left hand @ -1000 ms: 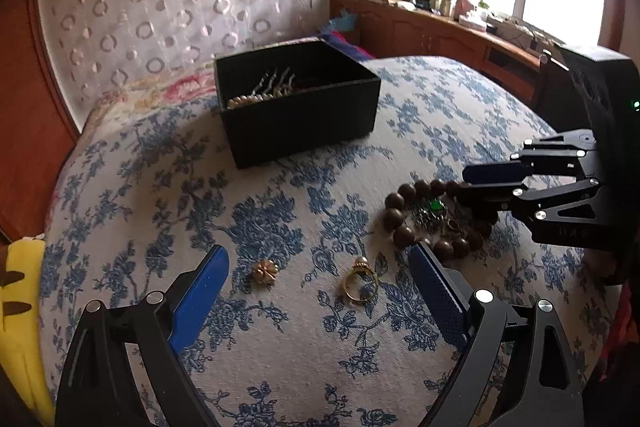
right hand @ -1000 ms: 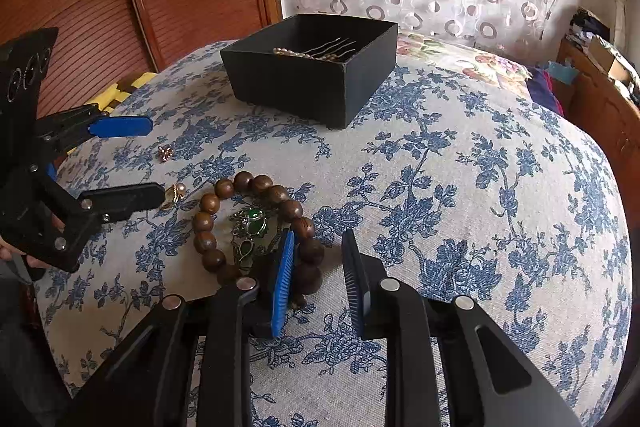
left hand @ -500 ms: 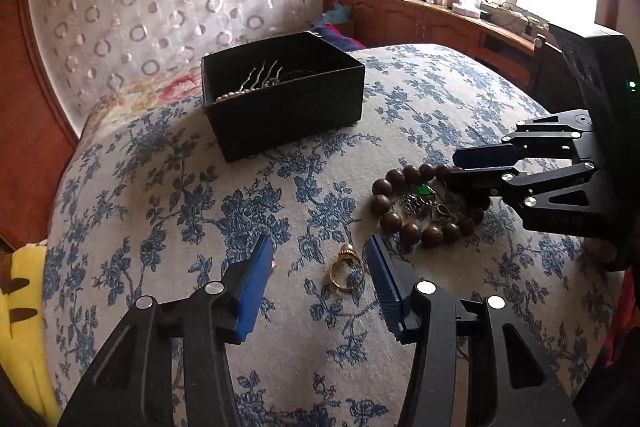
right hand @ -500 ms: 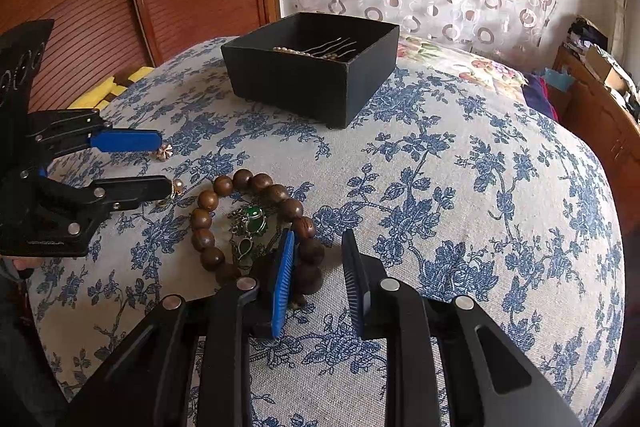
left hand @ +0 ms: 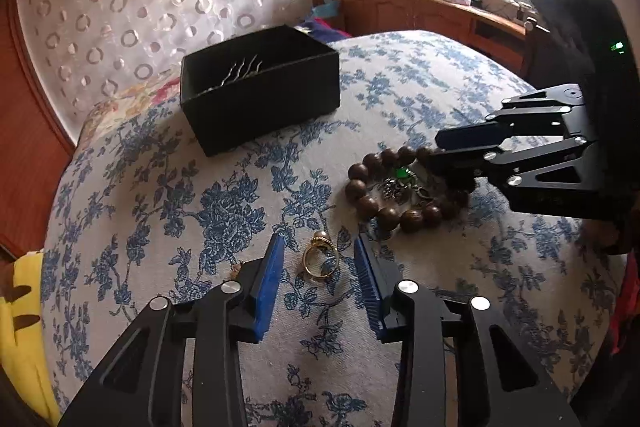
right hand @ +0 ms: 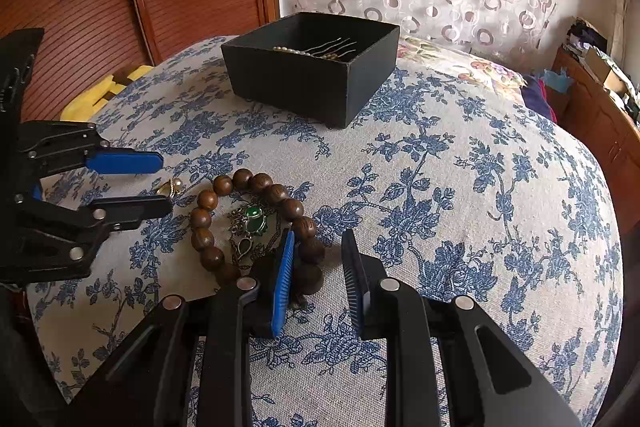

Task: Organize jewelry
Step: 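Grasp the wooden bead bracelet with the right tool while the left grasps the gold ring, then carry the wooden bead bracelet and gold ring over the black box with both tools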

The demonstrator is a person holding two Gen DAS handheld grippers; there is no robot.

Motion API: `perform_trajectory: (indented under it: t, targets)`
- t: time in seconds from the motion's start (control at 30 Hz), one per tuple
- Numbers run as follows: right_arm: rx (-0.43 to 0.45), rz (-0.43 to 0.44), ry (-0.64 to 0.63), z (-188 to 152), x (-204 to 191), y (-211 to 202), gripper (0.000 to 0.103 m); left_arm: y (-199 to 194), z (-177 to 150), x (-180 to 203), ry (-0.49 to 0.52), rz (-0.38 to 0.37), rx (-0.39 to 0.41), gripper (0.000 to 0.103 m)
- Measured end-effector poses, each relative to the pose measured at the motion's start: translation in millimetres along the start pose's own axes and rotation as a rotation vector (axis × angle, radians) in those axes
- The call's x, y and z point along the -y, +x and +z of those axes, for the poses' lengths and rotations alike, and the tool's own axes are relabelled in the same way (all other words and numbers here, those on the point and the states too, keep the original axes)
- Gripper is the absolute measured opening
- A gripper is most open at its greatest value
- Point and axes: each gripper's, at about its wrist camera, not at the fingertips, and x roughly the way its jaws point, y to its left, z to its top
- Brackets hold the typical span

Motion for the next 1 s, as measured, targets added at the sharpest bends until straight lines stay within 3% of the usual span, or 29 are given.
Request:
perform_trajectory:
  t: [0.07,0.1,0.13,0.27,0.47,0.7,1.0]
  targets:
    - [0.001,-0.001,0.0,0,0,0,0.023,3,-1,0,0.0,-0.007,-0.006,0.029]
    - [0.0,0.0,0.001,0,0,0,0.016,2,-2,0,-0.001,-0.02,-0.003,0.022]
    - [-0.002,0.011,-0.002,0,0,0,0.016,2,-2,0,-0.002,-0.035,-0.003,0.019]
    - [-0.004,0.022,-0.02,4,-4,1,0.015,-2,-3,-3,-0.016,-0.025,0.009,0.018]
    - [0.06,0.028,-0.039,16,-11,-17,0.015,-13,2,-10,-0.045,-0.021,0.049,0.018]
    - [0.135,0.032,-0.064,42,-12,-41,0.015,-21,22,-26,-0.083,-0.013,0.101,0.018]
    - [0.17,0.034,-0.102,78,-11,-55,0.015,-21,49,-45,-0.117,-0.004,0.135,0.018]
